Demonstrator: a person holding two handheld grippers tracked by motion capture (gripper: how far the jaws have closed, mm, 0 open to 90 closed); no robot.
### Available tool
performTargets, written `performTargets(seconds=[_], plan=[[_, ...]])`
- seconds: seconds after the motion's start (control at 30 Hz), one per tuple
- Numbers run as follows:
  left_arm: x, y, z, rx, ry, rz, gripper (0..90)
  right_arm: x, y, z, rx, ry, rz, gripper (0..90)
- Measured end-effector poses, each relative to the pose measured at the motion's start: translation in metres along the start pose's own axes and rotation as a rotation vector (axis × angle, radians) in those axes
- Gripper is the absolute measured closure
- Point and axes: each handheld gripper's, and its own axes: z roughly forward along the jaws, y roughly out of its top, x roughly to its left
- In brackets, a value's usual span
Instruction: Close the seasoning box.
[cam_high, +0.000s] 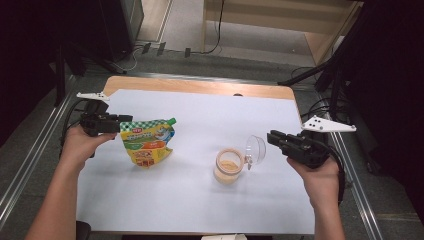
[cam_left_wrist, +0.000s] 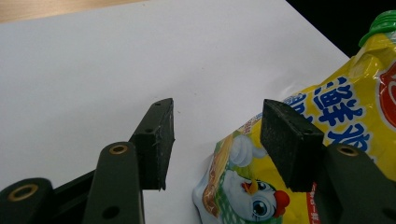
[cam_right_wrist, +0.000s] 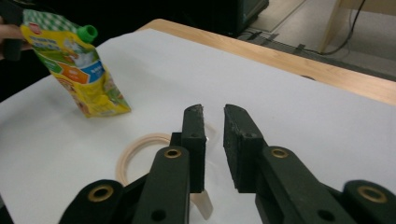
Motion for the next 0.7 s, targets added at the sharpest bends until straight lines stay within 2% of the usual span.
performTargets(seconds=[0.13,0.37,0.7], plan=[[0.001,-0.001,0.000,0.004,0.001,-0.001,45.9,-0.010,-0.008,0.003,0.009,-0.016,0.030,86.6],[0.000,-0.001,0.002,0.012,-0.006,0.005,45.7,-0.022,-0.023,0.017,0.054,-0.028,0.073,90.0],[0.000,-0.001,0.003,0.017,-0.006,0.010,45.4,-0.030,-0.040,0.040,0.113,0.002,0.119,90.0]])
